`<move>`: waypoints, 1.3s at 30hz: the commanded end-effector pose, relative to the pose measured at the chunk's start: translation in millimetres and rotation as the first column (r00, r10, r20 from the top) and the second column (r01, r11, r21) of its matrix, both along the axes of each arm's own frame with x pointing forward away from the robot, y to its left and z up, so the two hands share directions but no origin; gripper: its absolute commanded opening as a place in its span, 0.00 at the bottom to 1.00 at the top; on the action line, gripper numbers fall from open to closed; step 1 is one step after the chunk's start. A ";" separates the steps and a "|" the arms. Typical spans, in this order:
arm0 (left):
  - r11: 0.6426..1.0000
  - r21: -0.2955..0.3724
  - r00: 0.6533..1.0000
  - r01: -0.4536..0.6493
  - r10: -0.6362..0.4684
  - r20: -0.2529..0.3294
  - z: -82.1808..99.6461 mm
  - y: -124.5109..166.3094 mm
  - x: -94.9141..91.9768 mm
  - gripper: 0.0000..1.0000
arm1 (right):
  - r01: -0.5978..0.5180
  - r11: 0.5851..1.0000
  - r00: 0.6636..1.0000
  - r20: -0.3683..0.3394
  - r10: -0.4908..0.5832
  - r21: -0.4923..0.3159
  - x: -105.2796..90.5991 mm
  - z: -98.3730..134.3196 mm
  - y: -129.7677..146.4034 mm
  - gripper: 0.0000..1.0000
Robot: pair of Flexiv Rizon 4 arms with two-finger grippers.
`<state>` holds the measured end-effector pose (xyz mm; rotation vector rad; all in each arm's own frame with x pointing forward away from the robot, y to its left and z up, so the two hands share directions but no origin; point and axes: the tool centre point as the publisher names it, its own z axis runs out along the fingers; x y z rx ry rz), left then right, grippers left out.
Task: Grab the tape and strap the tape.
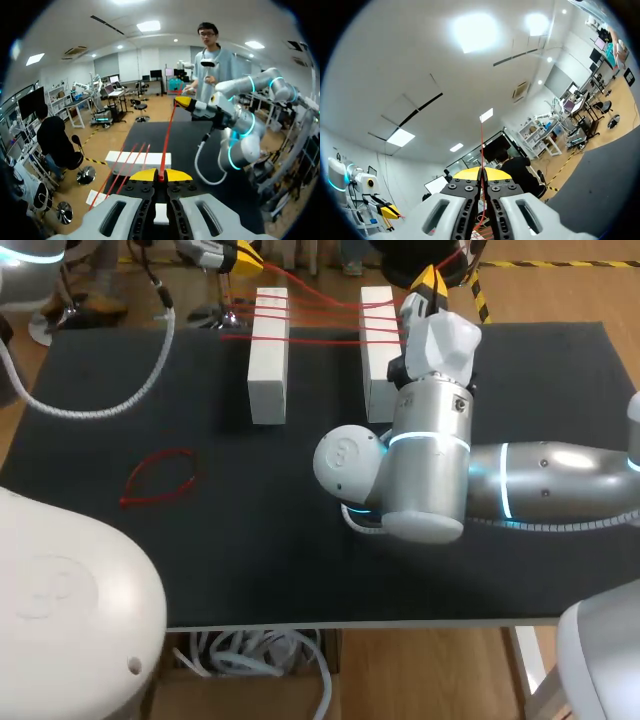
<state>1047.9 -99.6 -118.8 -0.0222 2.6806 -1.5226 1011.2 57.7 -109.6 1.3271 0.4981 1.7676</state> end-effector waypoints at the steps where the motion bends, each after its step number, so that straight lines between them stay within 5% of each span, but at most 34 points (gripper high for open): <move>1: 0.752 0.655 0.993 0.067 0.013 -0.116 6.8 -4.7 7.4 0.00 | -0.003 1.000 1.000 -0.004 0.003 -0.001 0.3 2.4 -1.6 0.00; 13: 0.644 0.765 1.000 0.006 0.018 -0.023 14.0 -12.7 10.2 0.00 | -0.003 1.000 1.000 -0.004 0.003 -0.001 0.3 2.4 -1.6 0.00; 33: 0.644 0.765 1.000 0.006 0.018 -0.023 14.0 -12.7 10.2 0.00 | -0.003 1.000 1.000 -0.004 0.003 -0.001 0.3 2.4 -1.6 0.00; 39: 0.687 0.726 0.997 -0.038 -0.020 0.071 14.7 -20.6 20.5 0.00 | -0.003 1.000 1.000 -0.004 0.003 -0.001 0.3 2.4 -1.6 0.00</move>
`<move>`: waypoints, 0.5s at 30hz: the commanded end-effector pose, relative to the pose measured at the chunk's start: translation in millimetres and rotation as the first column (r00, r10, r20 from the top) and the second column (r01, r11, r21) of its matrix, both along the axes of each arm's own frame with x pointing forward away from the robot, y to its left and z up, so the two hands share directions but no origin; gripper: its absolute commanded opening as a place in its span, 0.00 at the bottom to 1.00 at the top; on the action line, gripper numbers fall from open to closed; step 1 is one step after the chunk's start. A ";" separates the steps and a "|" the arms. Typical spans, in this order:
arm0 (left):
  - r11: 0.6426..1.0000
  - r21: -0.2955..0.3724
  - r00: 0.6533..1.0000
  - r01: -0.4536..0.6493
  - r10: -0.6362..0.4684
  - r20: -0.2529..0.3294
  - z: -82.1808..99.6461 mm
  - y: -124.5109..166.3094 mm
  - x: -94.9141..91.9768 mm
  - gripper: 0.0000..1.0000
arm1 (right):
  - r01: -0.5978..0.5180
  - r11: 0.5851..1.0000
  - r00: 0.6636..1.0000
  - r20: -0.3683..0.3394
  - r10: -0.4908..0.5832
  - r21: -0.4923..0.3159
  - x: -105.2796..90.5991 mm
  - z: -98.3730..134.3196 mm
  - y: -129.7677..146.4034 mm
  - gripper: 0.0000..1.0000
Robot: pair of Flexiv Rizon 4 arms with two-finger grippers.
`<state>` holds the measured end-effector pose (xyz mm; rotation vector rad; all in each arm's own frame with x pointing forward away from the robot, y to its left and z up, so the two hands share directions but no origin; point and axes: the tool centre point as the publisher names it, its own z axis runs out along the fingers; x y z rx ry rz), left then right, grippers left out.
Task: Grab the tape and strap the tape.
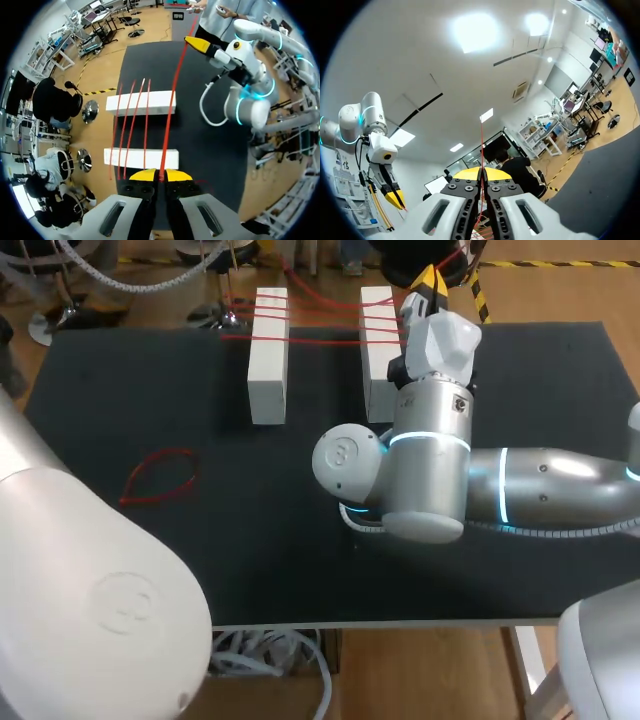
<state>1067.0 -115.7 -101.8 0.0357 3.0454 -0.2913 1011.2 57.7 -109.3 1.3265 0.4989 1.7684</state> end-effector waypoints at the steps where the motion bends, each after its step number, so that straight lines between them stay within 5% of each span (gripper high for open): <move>1: 0.999 -0.033 0.999 0.017 -0.016 0.044 -2.8 -6.2 1.9 0.00 | -0.002 1.000 1.000 -0.004 0.002 0.000 0.2 2.1 -1.6 0.00; 8: 0.992 -0.103 0.996 0.067 -0.060 0.068 -4.5 -21.9 4.4 0.00 | -0.002 1.000 1.000 -0.004 0.002 0.000 0.2 2.1 -1.6 0.00; 15: 0.988 -0.128 0.996 0.092 -0.089 0.032 0.3 -33.3 -2.3 0.00 | -0.002 1.000 1.000 -0.004 0.002 0.000 0.2 2.1 -1.6 0.00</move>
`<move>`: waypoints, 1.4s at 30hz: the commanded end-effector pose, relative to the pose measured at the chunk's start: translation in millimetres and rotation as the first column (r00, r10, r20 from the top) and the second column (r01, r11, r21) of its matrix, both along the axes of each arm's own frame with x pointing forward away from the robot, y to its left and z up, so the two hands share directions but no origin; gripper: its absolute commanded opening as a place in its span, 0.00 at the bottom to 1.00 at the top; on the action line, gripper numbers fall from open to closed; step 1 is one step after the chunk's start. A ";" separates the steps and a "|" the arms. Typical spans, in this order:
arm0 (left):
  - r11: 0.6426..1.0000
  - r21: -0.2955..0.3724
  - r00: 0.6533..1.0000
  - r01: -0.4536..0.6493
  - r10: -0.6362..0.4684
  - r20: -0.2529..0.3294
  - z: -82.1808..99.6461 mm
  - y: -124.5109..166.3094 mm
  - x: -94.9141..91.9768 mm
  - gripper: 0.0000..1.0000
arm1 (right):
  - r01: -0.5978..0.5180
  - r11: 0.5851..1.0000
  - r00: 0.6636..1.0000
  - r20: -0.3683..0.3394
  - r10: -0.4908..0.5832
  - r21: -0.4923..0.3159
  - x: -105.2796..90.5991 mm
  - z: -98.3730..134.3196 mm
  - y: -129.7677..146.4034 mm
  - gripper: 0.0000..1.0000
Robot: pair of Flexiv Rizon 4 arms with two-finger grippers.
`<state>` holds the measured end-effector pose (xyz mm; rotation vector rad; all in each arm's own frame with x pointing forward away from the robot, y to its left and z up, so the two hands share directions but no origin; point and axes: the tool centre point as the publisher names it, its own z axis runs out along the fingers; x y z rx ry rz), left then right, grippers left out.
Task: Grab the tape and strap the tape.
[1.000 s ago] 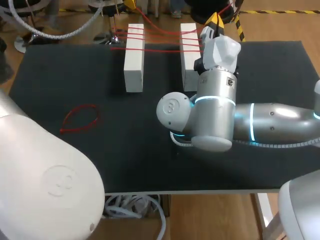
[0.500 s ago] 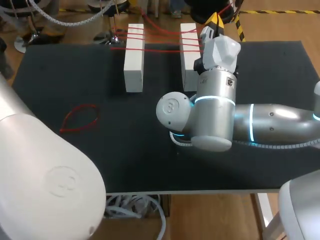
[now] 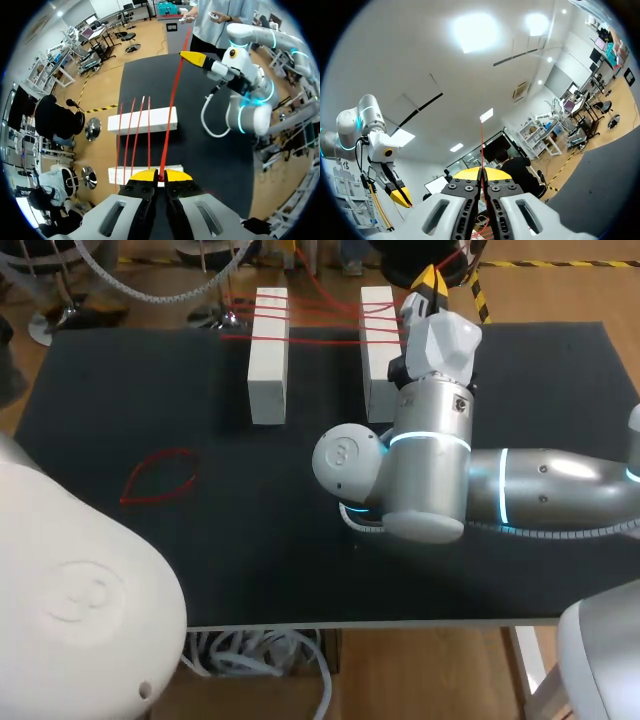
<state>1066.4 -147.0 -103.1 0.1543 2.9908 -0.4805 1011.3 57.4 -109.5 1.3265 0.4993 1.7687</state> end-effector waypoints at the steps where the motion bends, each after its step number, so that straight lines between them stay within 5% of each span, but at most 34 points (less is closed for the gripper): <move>1: 1.000 -0.003 1.000 0.015 -0.015 -0.011 2.4 -3.2 -3.2 0.00 | -0.002 1.000 1.000 -0.004 0.002 0.000 0.2 2.3 -1.3 0.00; 23: 0.995 -0.037 0.995 0.097 -0.098 -0.017 5.9 -15.2 -4.2 0.00 | -0.002 1.000 1.000 -0.004 0.002 0.000 0.2 2.3 -1.3 0.00; 33: 0.995 -0.037 0.995 0.097 -0.098 -0.017 5.9 -15.2 -4.2 0.00 | 0.100 0.908 0.982 -0.106 -0.156 -0.406 -2.8 19.7 18.9 0.00; 42: 0.995 -0.037 0.995 0.097 -0.098 -0.017 5.9 -15.2 -4.2 0.00 | 0.156 0.755 0.967 -0.058 -0.249 -0.636 11.0 32.3 31.7 0.00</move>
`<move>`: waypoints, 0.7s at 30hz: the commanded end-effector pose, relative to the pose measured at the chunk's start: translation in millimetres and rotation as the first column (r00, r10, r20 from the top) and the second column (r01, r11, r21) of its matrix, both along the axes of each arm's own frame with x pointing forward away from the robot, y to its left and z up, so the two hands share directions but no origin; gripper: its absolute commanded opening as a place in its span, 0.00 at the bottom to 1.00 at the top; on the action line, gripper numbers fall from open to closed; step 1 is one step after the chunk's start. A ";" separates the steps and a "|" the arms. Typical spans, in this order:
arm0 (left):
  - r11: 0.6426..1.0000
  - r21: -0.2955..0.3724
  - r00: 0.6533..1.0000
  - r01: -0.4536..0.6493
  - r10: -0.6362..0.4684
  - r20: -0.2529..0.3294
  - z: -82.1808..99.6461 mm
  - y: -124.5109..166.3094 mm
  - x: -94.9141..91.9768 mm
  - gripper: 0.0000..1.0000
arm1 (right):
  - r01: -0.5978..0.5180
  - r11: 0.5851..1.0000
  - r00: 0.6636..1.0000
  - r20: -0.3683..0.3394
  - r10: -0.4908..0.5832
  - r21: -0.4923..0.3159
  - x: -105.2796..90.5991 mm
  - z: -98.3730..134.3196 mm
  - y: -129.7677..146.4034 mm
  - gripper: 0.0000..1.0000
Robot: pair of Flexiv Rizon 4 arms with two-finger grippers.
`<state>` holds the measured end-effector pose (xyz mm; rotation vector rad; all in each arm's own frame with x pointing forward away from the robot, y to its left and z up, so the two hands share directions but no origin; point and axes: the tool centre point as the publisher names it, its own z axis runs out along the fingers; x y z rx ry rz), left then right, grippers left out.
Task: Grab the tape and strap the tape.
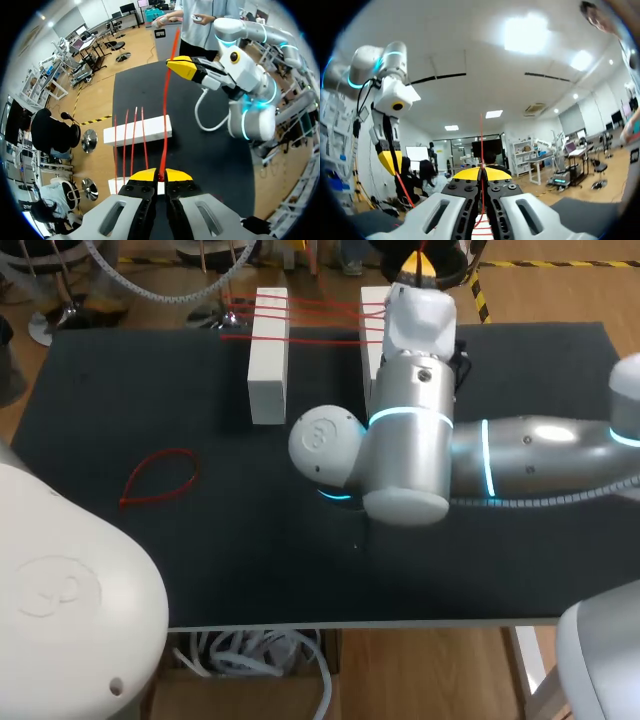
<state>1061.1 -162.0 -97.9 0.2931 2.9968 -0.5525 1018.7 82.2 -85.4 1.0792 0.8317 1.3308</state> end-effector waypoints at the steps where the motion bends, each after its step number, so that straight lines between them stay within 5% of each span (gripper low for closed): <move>1: 1.000 0.003 1.000 0.002 -0.002 -0.003 0.7 -0.2 1.1 0.00 | 0.080 0.973 0.997 -0.003 -0.083 -0.215 4.2 8.8 7.7 0.00; 9: 1.000 0.003 1.000 0.002 -0.002 -0.003 0.7 -0.2 1.1 0.00 | 0.124 0.933 0.988 -0.043 -0.147 -0.338 4.4 11.1 13.2 0.00; 15: 1.000 0.003 1.000 0.002 -0.002 -0.003 0.7 -0.2 1.1 0.00 | 0.139 0.961 0.982 -0.094 -0.165 -0.239 2.2 30.5 16.5 0.00; 21: 1.000 0.003 1.000 0.002 -0.002 -0.003 0.7 -0.2 1.1 0.00 | 0.139 0.961 0.982 -0.094 -0.165 -0.239 2.2 30.5 16.5 0.00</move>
